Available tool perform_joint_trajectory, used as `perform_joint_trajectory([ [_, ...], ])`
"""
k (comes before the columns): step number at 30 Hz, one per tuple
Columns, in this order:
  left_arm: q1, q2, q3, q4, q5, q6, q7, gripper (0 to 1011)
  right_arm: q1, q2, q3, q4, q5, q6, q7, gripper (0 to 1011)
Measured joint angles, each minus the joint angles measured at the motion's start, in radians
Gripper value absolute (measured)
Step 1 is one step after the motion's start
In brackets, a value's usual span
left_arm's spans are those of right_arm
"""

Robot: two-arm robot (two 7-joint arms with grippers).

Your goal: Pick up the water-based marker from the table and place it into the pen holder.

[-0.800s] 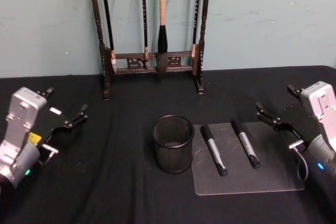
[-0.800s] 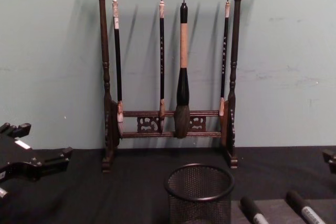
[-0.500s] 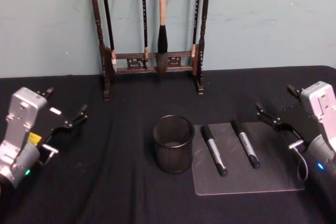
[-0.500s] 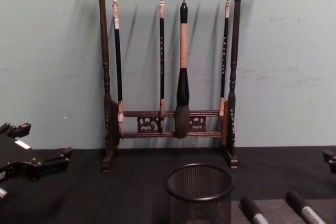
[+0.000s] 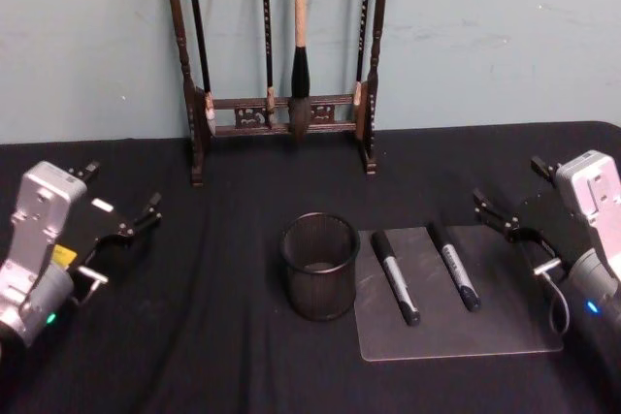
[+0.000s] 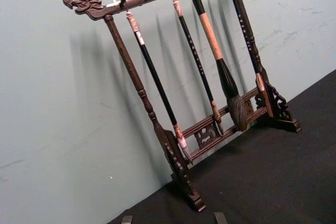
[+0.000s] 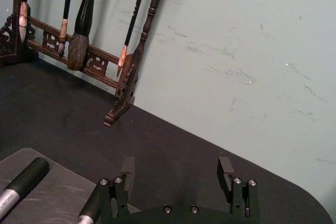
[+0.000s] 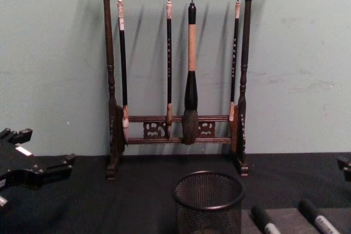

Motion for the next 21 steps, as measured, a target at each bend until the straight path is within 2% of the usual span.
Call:
perform_joint_trajectory([
  [21,0.000,0.000,0.000,0.000,0.000,0.000,0.000,1009,0.000,0.000,0.000,0.000,0.000,0.000,0.000,1002],
])
